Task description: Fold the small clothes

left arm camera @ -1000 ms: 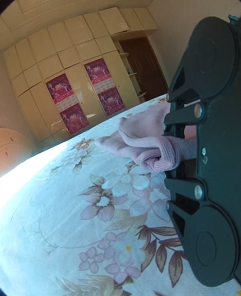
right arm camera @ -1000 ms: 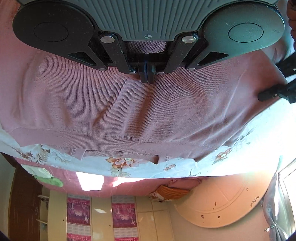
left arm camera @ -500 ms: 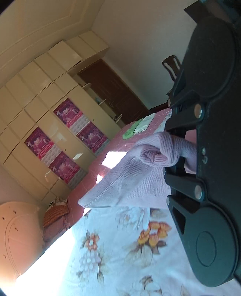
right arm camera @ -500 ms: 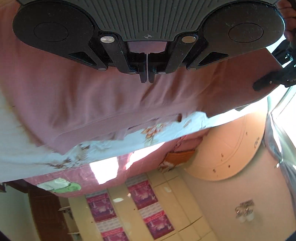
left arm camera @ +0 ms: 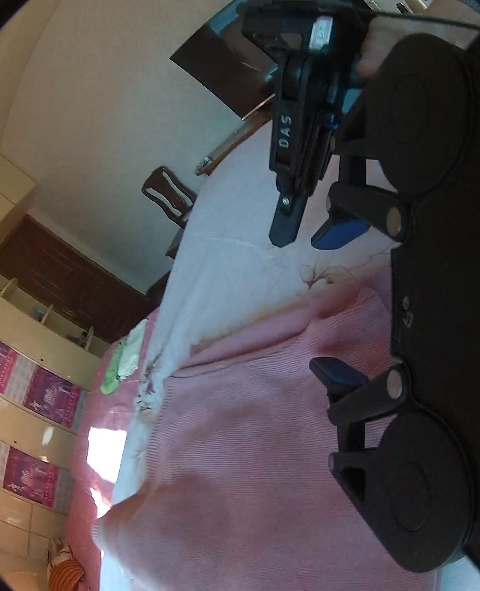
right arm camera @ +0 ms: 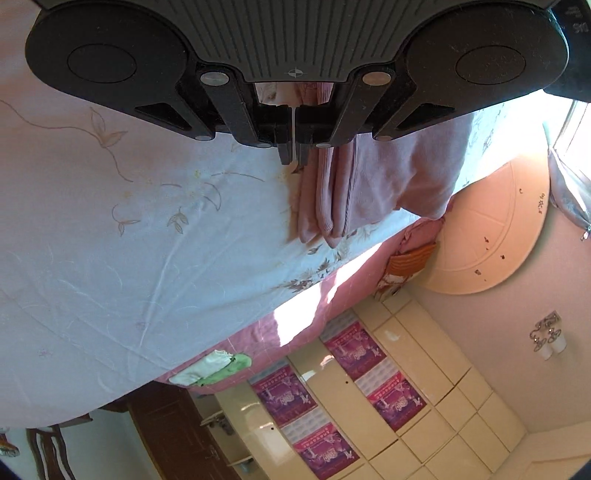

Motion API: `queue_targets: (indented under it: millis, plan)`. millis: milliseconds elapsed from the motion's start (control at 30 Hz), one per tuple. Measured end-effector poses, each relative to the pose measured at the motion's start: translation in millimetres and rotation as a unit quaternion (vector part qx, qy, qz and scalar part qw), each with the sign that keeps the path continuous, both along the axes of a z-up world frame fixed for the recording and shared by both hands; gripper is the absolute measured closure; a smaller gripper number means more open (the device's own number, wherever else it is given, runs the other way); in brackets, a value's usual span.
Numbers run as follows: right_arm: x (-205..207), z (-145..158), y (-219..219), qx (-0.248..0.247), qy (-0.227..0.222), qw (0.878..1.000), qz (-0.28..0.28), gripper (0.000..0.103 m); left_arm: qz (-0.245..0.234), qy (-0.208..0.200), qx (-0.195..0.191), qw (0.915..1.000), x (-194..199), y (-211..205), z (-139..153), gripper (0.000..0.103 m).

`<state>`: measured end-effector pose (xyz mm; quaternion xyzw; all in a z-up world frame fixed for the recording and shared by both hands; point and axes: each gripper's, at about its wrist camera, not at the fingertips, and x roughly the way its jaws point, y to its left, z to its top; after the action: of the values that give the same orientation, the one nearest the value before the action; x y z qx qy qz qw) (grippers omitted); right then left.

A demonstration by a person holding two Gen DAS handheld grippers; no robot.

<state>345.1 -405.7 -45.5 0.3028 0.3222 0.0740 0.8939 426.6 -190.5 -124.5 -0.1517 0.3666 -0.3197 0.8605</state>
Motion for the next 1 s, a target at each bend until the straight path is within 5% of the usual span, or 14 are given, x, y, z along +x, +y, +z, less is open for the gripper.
queue_targets:
  millis: [67,167,200,233,267,300,400,467,667,800,1000]
  plan:
    - [0.4,5.0,1.6,0.009,-0.017,1.0,0.019,0.101,0.03,-0.024,-0.022,0.999,-0.9,29.9,16.4,0.039]
    - [8.9,8.9,16.0,0.019,-0.027,0.998,0.054,0.101,0.109,-0.067,0.039,0.991,9.8,68.6,30.3,0.035]
    - [13.1,9.4,22.1,0.018,-0.025,0.997,0.066,0.09,0.135,-0.072,0.072,0.9857,15.8,77.1,32.9,0.036]
    - [17.5,9.5,29.6,0.014,-0.026,0.997,0.075,0.051,0.156,-0.064,0.089,0.9817,22.9,87.1,30.4,0.039]
    - [17.9,8.3,37.9,0.006,-0.04,0.996,0.08,0.033,0.173,-0.056,0.099,0.9784,29.2,95.4,27.4,0.039]
    - [19.1,7.1,43.8,0.0,-0.049,0.995,0.09,0.029,0.186,-0.041,0.115,0.9749,37.3,103.7,22.4,0.04]
    - [37.4,-1.6,57.9,0.007,-0.039,0.993,0.111,0.034,0.192,0.012,0.174,0.9656,54.2,109.4,7.5,0.042]
    - [45.9,-6.1,65.6,-0.003,-0.03,0.992,0.126,0.049,0.202,0.018,0.151,0.9675,53.3,117.8,-1.6,0.04]
    - [64.1,-27.6,89.2,-0.077,0.026,0.986,0.149,0.051,0.217,0.035,0.092,0.9712,44.0,144.1,-14.2,0.036]
    - [65.4,-40.1,91.5,-0.071,0.041,0.985,0.15,0.051,0.2,0.032,0.084,0.9756,45.8,151.3,-17.1,0.036]
    - [78.9,-54.4,60.0,0.079,0.061,0.986,0.133,0.051,0.17,0.047,0.069,0.982,60.0,165.9,-16.2,0.037]
